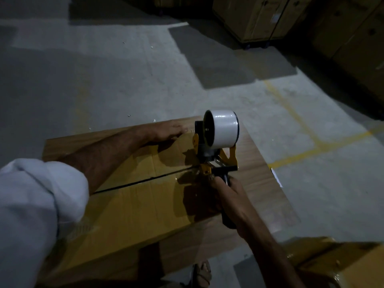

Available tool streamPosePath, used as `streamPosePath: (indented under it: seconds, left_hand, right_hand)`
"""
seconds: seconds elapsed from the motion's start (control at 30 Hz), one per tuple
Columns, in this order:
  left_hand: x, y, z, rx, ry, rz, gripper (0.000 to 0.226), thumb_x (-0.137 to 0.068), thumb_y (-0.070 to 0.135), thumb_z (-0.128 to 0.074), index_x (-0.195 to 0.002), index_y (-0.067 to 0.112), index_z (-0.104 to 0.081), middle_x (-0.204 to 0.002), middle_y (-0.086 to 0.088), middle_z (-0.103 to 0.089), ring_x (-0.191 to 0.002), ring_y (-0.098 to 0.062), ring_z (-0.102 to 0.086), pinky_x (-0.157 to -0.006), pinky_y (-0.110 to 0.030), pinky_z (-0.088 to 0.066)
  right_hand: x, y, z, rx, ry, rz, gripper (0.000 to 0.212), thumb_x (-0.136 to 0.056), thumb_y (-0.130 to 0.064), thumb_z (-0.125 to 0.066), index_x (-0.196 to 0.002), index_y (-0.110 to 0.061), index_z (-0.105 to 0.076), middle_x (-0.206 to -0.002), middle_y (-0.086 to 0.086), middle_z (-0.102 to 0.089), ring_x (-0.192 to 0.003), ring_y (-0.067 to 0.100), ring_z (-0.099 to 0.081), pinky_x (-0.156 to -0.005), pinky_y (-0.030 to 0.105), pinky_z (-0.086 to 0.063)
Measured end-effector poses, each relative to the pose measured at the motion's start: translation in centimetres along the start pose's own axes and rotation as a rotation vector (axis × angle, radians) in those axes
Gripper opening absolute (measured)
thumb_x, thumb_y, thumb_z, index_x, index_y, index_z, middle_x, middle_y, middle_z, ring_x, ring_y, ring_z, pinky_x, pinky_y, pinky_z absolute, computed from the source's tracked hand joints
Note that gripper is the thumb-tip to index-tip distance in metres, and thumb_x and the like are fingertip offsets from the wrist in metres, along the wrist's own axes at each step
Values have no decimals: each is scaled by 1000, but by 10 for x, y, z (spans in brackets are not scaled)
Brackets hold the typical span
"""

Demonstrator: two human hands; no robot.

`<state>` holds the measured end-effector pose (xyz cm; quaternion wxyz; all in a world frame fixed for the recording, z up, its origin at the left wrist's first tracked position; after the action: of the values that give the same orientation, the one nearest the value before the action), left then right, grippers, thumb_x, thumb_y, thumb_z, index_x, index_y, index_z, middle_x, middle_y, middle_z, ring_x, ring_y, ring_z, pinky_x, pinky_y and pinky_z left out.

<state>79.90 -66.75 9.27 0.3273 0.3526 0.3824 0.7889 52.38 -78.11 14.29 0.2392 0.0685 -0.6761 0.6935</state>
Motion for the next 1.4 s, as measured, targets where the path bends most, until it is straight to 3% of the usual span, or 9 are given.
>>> streamPosePath:
  seconds: [0.13, 0.27, 0.4, 0.5, 0.63, 0.9, 1.0, 1.2, 1.4]
  left_hand:
    - [-1, -8, 2, -102, 24, 64, 38, -109, 50, -41, -116, 29, -73, -125, 5, -70, -111, -15, -65, -106, -41, -49]
    - [6, 7, -5, -87, 56, 42, 41, -97, 81, -30, -114, 66, -64, -123, 36, -61, -105, 8, -61, -97, -29, -43]
    - [2, 9, -10, -208, 85, 74, 62, -77, 100, -34, -82, 53, -74, -85, 25, -71, -84, -2, -63, -80, -35, -45]
    - [4, 10, -7, -212, 117, 63, 57, -80, 95, -45, -84, 46, -75, -81, 21, -72, -79, -2, -67, -73, -35, -51]
    - [11, 23, -17, -369, 301, -129, 48, -96, 61, -61, -140, 42, -59, -149, 9, -57, -130, -18, -58, -108, -44, -49]
    - [20, 28, -27, -421, 163, -303, 52, -101, 6, -53, -139, 40, -61, -129, 9, -69, -110, -14, -64, -93, -44, -55]
    - [16, 28, -27, -416, 195, -341, 50, -98, 2, -49, -133, 33, -69, -146, 11, -59, -124, -11, -58, -92, -15, -45]
    - [9, 23, -27, -489, 182, -307, 46, -93, 78, -46, -123, 46, -61, -126, 19, -63, -113, -6, -59, -94, -41, -52]
    - [4, 18, -21, -524, 334, -156, 71, -91, 81, -45, -146, 36, -50, -144, 3, -56, -127, -22, -55, -94, -41, -46]
  right_hand:
    - [8, 12, 2, -33, 55, -30, 25, -108, -29, -49, -111, -10, -66, -101, 4, -77, -92, 26, -74, -71, 29, -61]
    - [6, 15, 3, -26, 109, -24, 29, -106, -29, -51, -103, -2, -61, -73, -4, -62, -69, 16, -61, -60, 21, -53]
    - [4, 15, 2, 16, 121, 11, 22, -106, -24, -49, -91, -11, -59, -62, -13, -52, -59, 8, -51, -56, 19, -47]
    - [4, 14, 3, 16, 106, 16, 24, -107, -23, -48, -103, -2, -61, -62, -13, -55, -58, 6, -55, -56, 21, -49]
    - [9, 13, 6, 51, 112, 35, 19, -108, -23, -47, -99, -16, -62, -61, -19, -63, -58, -1, -62, -57, 20, -54]
    - [19, 13, 2, 81, 138, 86, 20, -109, -23, -48, -95, -20, -60, -62, -16, -63, -55, 1, -56, -55, 20, -48]
    - [33, 34, 7, 84, 158, 58, 18, -109, -22, -47, -101, -16, -63, -69, -7, -63, -56, 2, -56, -57, 22, -51]
    - [33, 52, 4, 122, 239, 164, 23, -109, -10, -46, -105, -12, -68, -89, 11, -72, -69, 14, -61, -60, 24, -50]
    - [8, 35, 27, 168, 214, 173, 22, -108, -13, -51, -102, 4, -64, -88, 28, -62, -67, 14, -57, -62, 27, -48]
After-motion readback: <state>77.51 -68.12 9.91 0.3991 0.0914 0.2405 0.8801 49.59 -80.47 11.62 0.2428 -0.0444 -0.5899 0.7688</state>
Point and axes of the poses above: each hand's wrist, its own x-axis away from the middle knuckle, its own z-axis out of the back of the hand, y = z × x, the point moved 3 cm from there along -x, towards the middle knuckle
